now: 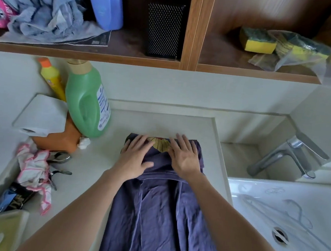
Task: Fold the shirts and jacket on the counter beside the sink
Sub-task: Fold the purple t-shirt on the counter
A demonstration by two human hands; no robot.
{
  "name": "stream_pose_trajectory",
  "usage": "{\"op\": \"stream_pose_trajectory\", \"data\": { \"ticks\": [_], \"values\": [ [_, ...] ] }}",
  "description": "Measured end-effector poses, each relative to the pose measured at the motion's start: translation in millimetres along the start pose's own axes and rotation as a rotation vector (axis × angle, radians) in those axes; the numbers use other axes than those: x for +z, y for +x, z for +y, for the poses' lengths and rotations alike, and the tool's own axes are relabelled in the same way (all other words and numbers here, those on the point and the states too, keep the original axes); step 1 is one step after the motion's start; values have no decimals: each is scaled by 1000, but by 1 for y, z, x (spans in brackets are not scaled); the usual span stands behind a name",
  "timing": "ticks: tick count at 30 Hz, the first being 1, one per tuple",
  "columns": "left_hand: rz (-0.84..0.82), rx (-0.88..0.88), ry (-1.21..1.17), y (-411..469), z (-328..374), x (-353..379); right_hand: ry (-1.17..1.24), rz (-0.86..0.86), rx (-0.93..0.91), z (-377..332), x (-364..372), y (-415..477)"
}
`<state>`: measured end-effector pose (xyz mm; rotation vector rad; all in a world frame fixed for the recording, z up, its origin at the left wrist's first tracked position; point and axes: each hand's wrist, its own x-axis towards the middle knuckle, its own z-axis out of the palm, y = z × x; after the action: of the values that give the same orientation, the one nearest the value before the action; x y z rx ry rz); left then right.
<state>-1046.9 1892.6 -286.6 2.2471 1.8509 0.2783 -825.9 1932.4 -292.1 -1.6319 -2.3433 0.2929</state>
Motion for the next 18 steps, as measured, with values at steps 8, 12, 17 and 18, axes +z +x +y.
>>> {"op": "stream_pose_trajectory", "data": {
  "ticks": [8, 12, 17, 18],
  "values": [
    [-149, -83, 97, -14, -23, 28, -92, -160, 70, 38, 19, -3],
    [127, -236, -215, 16, -23, 2, 61, -253, 76, 52, -17, 28],
    [-134, -502, -275, 43, -33, -19, -229, -440, 76, 52, -46, 56],
    [-197, -506, -237, 44, -33, -21, -256, -463, 99, 49, -48, 58]
  ]
}}
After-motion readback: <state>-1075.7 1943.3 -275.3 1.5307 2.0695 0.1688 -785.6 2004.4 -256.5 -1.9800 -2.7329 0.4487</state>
